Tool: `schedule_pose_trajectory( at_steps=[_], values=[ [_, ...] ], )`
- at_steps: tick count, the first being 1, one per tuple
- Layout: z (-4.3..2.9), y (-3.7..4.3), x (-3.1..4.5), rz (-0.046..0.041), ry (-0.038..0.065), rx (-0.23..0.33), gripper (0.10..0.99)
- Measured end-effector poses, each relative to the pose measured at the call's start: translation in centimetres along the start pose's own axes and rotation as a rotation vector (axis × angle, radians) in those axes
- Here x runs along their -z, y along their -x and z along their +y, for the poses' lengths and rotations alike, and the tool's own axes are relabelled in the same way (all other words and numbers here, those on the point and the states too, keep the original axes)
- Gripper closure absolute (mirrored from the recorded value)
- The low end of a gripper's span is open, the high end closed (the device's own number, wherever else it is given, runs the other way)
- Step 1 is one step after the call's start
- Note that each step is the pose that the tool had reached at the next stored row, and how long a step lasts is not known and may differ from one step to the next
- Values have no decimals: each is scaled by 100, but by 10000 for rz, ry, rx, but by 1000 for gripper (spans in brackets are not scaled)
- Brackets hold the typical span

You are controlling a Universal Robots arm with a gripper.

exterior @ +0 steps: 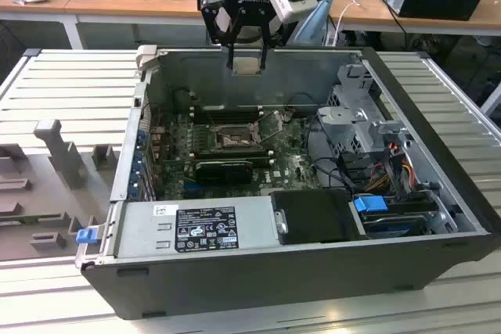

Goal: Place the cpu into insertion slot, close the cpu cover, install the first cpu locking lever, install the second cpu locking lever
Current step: 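Place the cpu into insertion slot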

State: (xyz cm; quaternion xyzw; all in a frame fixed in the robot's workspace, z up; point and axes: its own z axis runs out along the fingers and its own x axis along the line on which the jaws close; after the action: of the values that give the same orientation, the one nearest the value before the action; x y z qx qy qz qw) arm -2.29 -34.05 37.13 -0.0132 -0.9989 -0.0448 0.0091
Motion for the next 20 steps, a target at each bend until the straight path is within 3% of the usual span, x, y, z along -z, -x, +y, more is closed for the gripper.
schedule_pose_trajectory(
  at_steps=[6, 15, 20],
  values=[
    [0, 0, -2, -37, 7, -430, 557],
    [-4, 1, -29, -44, 8, -492, 557],
    [-4, 1, -31, -95, 18, -1061, 557]
  ],
)
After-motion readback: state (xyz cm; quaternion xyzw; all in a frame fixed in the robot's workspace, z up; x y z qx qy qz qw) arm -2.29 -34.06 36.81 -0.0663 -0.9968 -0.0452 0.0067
